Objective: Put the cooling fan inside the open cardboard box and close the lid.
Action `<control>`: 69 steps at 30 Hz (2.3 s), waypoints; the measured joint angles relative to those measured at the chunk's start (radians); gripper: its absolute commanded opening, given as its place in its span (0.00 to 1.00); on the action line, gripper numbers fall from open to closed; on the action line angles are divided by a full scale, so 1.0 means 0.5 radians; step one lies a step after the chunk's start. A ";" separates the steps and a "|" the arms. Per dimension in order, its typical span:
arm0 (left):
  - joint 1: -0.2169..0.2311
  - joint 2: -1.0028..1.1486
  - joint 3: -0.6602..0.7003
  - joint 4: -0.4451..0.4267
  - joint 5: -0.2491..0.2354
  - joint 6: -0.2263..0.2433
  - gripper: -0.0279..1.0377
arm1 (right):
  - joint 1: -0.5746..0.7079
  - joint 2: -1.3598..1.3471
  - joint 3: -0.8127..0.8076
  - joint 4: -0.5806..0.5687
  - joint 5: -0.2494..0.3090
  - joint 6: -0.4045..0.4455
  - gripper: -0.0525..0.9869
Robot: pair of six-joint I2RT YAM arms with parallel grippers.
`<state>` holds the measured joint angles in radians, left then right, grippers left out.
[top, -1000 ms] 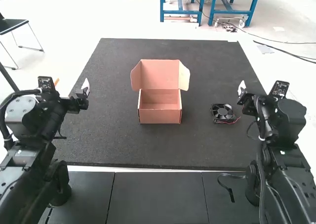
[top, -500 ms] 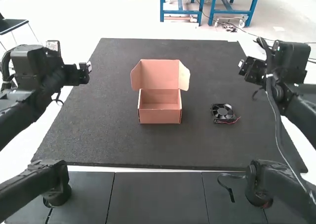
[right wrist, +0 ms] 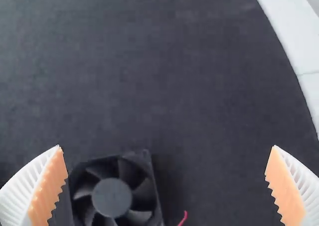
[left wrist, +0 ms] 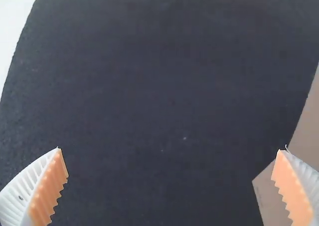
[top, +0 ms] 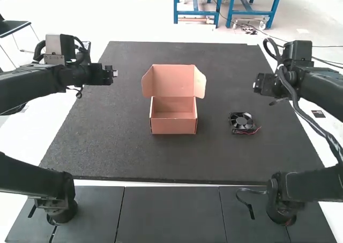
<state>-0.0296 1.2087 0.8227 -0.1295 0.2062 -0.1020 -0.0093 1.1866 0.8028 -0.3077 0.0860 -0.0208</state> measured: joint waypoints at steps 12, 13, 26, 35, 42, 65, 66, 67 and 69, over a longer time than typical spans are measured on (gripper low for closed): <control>-0.160 0.043 0.029 -0.101 0.040 -0.008 0.93 | -0.005 0.499 0.197 -0.189 0.153 -0.424 0.92; -0.160 0.043 0.037 -0.105 0.040 -0.009 0.93 | -0.005 0.500 0.198 -0.169 0.153 -0.439 0.92; -0.160 0.041 0.052 -0.134 0.047 -0.008 0.93 | -0.005 0.501 0.124 0.033 0.008 -0.475 0.89; -0.160 0.001 0.052 -0.182 0.069 -0.008 0.93 | -0.051 0.600 0.105 -0.042 0.016 -0.449 0.86; -0.160 -0.024 0.052 -0.301 0.140 -0.004 0.93 | -0.091 0.655 0.105 -0.126 0.011 -0.436 0.86; -0.164 -0.246 0.061 -0.649 0.380 0.062 0.93 | -0.109 0.923 0.192 -0.167 -0.116 -0.386 0.86; -0.164 -0.247 0.061 -0.658 0.382 0.062 0.93 | -0.110 0.927 0.199 -0.167 -0.119 -0.384 0.86; -0.164 -0.247 0.062 -0.664 0.384 0.063 0.93 | -0.110 0.933 0.204 -0.166 -0.121 -0.382 0.86; -0.164 -0.259 0.061 -0.684 0.385 0.062 0.93 | -0.109 0.943 0.215 -0.166 -0.121 -0.378 0.86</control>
<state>-0.1116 1.0794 0.8532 -0.4713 0.3988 -0.0711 -0.0639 1.6581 0.9104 -0.3908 0.0254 -0.2096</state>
